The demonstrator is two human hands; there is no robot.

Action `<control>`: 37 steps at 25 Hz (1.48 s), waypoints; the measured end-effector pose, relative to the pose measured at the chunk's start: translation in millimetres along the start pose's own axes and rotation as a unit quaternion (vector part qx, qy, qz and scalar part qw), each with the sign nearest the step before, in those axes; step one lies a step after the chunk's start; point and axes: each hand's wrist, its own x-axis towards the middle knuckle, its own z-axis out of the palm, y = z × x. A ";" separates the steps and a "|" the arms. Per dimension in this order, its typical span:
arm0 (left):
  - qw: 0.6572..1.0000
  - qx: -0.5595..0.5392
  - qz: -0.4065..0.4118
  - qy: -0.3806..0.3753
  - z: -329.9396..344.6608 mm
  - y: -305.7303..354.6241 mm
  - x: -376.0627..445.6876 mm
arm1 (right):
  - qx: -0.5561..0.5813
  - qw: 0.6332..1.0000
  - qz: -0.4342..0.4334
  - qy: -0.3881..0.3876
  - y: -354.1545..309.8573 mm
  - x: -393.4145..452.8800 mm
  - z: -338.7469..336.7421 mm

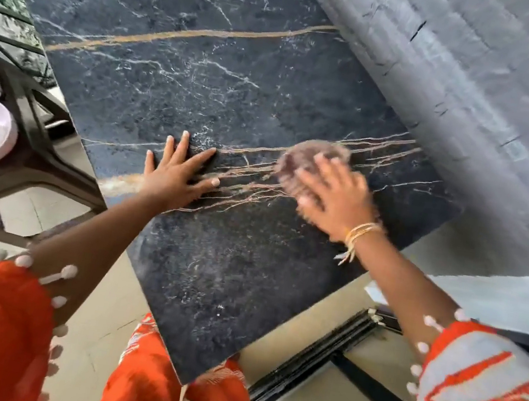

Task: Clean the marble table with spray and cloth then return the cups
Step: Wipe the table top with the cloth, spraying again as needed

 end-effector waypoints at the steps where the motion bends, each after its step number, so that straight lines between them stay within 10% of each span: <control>1: 1.000 0.024 0.004 0.001 3.2 1.0 -2.6 | 0.008 0.996 0.093 -0.004 36.4 4.8 -1.3; 4: 0.996 0.085 0.013 0.013 9.8 3.2 -3.4 | 0.084 0.940 0.329 -0.031 110.1 9.3 -5.9; 9: 0.994 0.106 0.004 0.002 10.2 2.9 -0.8 | 0.106 0.911 0.397 -0.041 75.3 5.6 -4.0; 14: 0.995 0.101 -0.004 -0.009 6.2 6.3 -2.7 | 0.056 0.991 0.112 -0.035 -59.3 -50.1 -7.3; 20: 0.996 0.094 -0.004 0.004 7.2 7.1 -2.1 | 0.027 0.980 -0.192 -0.036 -87.8 -103.9 11.2; 24: 0.995 0.101 -0.005 0.003 7.0 6.5 -2.6 | 0.011 0.997 0.076 -0.013 22.4 -65.1 5.5; 28: 0.995 0.096 -0.001 0.013 8.8 6.5 -1.4 | 0.069 0.937 0.341 -0.034 104.6 -55.5 2.8; 37: 0.994 0.107 0.001 0.007 8.1 4.4 -0.8 | 0.112 0.881 0.460 -0.003 16.3 -44.6 8.8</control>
